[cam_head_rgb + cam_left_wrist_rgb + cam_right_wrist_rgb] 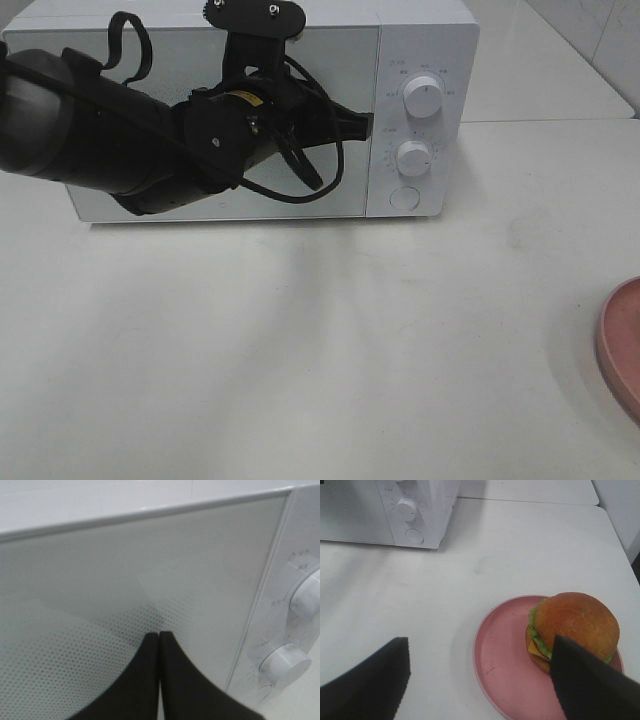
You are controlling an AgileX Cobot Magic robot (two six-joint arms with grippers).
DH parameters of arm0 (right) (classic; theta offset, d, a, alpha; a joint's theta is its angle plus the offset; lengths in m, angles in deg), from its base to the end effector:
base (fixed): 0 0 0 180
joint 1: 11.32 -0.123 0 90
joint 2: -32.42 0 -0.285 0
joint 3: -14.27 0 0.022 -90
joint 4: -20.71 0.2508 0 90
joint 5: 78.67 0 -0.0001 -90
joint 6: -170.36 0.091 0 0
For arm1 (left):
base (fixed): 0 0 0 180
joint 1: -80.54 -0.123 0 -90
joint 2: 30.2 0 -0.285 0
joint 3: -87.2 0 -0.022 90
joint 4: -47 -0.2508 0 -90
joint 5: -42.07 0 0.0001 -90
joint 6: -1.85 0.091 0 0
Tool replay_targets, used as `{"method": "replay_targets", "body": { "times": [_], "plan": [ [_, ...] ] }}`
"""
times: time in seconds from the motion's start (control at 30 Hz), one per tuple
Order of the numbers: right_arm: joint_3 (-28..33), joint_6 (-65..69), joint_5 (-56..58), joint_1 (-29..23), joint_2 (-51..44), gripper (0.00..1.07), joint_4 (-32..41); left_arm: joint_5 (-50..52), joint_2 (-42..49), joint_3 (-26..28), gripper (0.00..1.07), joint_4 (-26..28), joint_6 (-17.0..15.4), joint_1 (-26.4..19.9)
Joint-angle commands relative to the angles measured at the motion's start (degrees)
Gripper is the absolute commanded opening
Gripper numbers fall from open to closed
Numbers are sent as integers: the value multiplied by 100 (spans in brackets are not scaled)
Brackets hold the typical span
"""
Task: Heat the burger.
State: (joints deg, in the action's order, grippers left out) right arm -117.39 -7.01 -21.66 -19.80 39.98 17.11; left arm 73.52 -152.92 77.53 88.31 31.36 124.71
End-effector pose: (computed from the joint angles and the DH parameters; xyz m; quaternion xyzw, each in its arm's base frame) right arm -0.0027 -0.0053 0.2839 -0.0422 0.8320 0.0222 0.5528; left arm 0.3342 -0.2810 0.1839 0.1532 0.7870 -0.1252 0.5844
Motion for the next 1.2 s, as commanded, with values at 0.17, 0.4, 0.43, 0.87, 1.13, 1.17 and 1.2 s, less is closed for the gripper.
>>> {"method": "replay_targets", "body": {
  "times": [0.17,0.4,0.43,0.87,1.13,1.17,1.2],
  "plan": [
    [11,-69,0,46,-178,76,11,-80,384,63,0,1157,968,206],
    [11,-63,0,46,-178,76,11,-332,728,-487,3,1387,1301,424],
    [11,-63,0,46,-178,76,11,-751,859,-625,8,1387,1272,424],
    [11,-63,0,46,-178,76,11,-3552,1346,-796,89,1398,1272,401],
    [11,-63,0,46,-178,76,11,-5724,1662,-796,89,401,453,-57],
    [11,-63,0,46,-178,76,11,-6028,1748,-796,89,132,183,-189],
    [11,-63,0,46,-178,76,11,-6028,1748,-796,89,132,183,-189]
  ]
}}
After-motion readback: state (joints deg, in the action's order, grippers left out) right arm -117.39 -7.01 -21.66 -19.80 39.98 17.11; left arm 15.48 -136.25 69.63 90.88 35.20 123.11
